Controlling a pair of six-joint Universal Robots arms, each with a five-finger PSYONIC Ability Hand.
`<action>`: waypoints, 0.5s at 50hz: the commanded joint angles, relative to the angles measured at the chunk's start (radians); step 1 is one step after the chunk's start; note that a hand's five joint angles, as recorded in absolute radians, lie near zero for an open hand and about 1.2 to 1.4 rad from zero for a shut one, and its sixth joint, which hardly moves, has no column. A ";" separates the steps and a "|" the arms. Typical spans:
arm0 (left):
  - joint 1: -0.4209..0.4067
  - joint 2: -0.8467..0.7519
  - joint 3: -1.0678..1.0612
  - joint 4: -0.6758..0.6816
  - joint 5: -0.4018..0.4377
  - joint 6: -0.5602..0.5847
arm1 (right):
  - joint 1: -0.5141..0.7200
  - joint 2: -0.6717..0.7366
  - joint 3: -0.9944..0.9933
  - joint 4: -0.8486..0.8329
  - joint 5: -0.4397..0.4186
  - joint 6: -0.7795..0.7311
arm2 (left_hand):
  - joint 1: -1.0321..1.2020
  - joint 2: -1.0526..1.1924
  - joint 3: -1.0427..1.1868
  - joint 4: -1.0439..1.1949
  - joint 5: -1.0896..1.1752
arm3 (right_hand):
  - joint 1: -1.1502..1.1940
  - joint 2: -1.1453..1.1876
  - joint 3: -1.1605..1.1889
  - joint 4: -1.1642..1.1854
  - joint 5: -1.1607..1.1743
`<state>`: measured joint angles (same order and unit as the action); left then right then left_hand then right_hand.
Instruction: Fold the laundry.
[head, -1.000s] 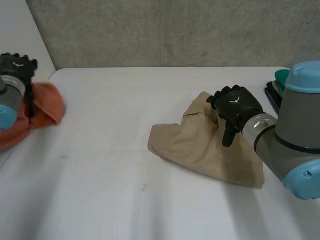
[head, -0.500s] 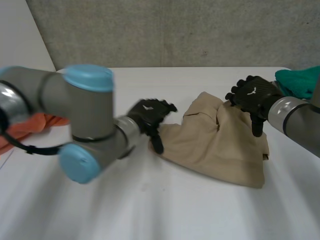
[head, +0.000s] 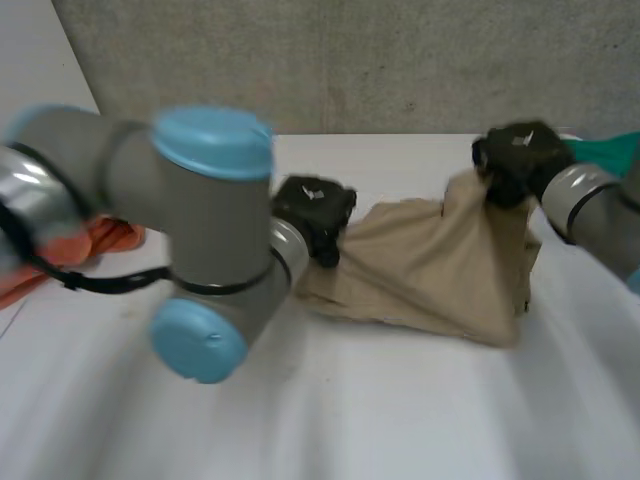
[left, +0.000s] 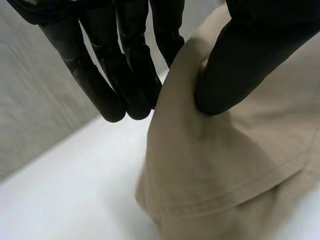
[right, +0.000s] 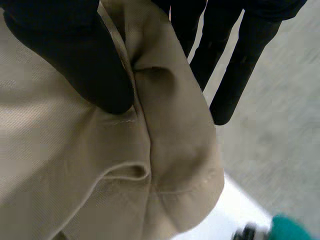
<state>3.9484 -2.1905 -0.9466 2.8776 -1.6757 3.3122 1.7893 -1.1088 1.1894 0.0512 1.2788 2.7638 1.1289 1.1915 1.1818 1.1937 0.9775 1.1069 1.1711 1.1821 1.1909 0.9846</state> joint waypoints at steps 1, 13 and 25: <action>0.021 0.256 -0.165 0.058 0.014 -0.039 | 0.004 -0.040 -0.105 -0.076 -0.151 0.066 | 0.267 0.205 0.215 0.203 0.244 | 0.289 0.225 0.214 0.205 0.237; -0.002 0.056 -0.195 0.114 0.016 -0.059 | 0.078 0.299 -0.344 -0.076 -0.239 0.051 | 0.267 0.205 0.215 0.203 0.244 | 0.289 0.225 0.214 0.205 0.237; 0.080 -0.036 -0.072 0.069 0.090 -0.147 | 0.148 0.377 -0.364 -0.090 0.071 -0.023 | -0.954 -1.017 -1.007 -1.019 -0.977 | -0.932 -0.997 -1.008 -1.016 -0.985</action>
<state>3.9856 -2.2633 -1.0657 3.0059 -1.6689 3.2364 1.9060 -0.7153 0.8124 -0.0324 1.1138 2.7565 0.9375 0.9481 0.9520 0.9485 0.7780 0.4978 0.4831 0.4865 0.4847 0.2895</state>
